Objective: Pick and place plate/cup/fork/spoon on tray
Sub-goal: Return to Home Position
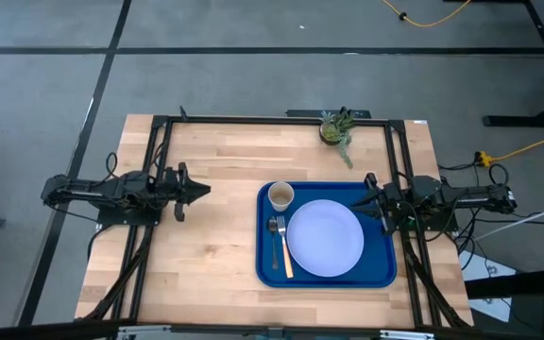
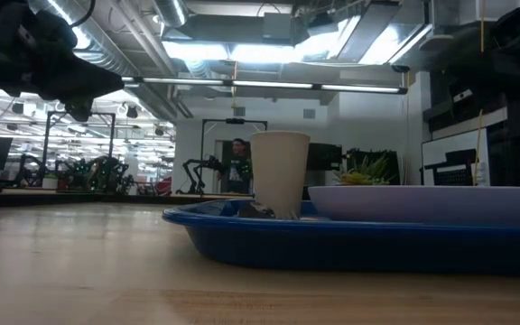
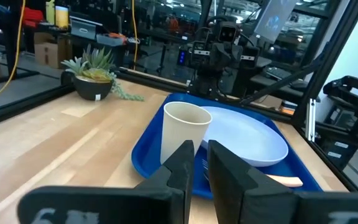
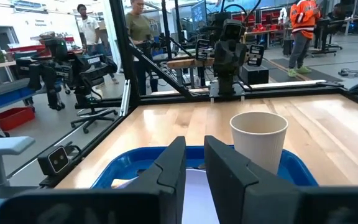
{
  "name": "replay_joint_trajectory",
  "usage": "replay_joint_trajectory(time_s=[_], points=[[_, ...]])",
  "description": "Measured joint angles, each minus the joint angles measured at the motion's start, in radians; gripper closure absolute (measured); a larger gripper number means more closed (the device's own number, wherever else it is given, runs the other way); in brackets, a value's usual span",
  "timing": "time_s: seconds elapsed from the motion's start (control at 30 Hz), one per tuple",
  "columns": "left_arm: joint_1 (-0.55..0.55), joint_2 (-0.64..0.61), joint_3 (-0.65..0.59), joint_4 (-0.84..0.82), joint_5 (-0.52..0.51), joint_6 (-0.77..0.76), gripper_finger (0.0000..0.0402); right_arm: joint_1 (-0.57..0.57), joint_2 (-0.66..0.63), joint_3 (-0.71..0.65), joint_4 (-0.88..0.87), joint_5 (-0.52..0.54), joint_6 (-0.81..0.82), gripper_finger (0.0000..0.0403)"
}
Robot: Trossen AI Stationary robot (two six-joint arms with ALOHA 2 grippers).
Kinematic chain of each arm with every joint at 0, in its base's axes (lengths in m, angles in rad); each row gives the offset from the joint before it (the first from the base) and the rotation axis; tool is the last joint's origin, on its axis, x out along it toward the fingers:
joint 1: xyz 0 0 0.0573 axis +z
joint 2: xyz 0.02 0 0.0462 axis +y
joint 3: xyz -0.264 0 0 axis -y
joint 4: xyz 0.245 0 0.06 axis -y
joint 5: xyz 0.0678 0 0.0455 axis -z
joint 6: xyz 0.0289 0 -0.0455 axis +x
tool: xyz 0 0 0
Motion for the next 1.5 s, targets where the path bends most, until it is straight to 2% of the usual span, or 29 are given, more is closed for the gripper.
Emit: replay_joint_trajectory(time_s=[0.37,0.63,0.67,0.8,0.93,1.5], points=[[0.0,0.0,0.0,0.0,-0.001,0.0,0.0363,0.0,0.0,0.0,-0.006,0.031,-0.008,0.0338],[0.0,0.0,0.0,0.0,-0.001,0.0,0.0363,-0.001,0.008,0.0,-0.014,0.064,-0.083,0.0338],[0.0,0.0,0.0,0.0,-0.001,0.0,0.0363,-0.001,0.008,0.0,-0.013,0.065,-0.056,0.0338],[0.0,0.0,0.0,0.0,-0.001,0.0,0.0363,-0.001,0.004,0.0,-0.014,0.07,0.218,0.0338],[0.0,0.0,0.0,0.0,-0.001,0.0,0.0363,-0.001,0.006,0.0,-0.013,0.07,0.352,0.0338],[0.0,0.0,0.0,0.0,-0.001,0.0,0.0363,-0.001,0.006,0.0,-0.013,0.07,0.364,0.0338]])
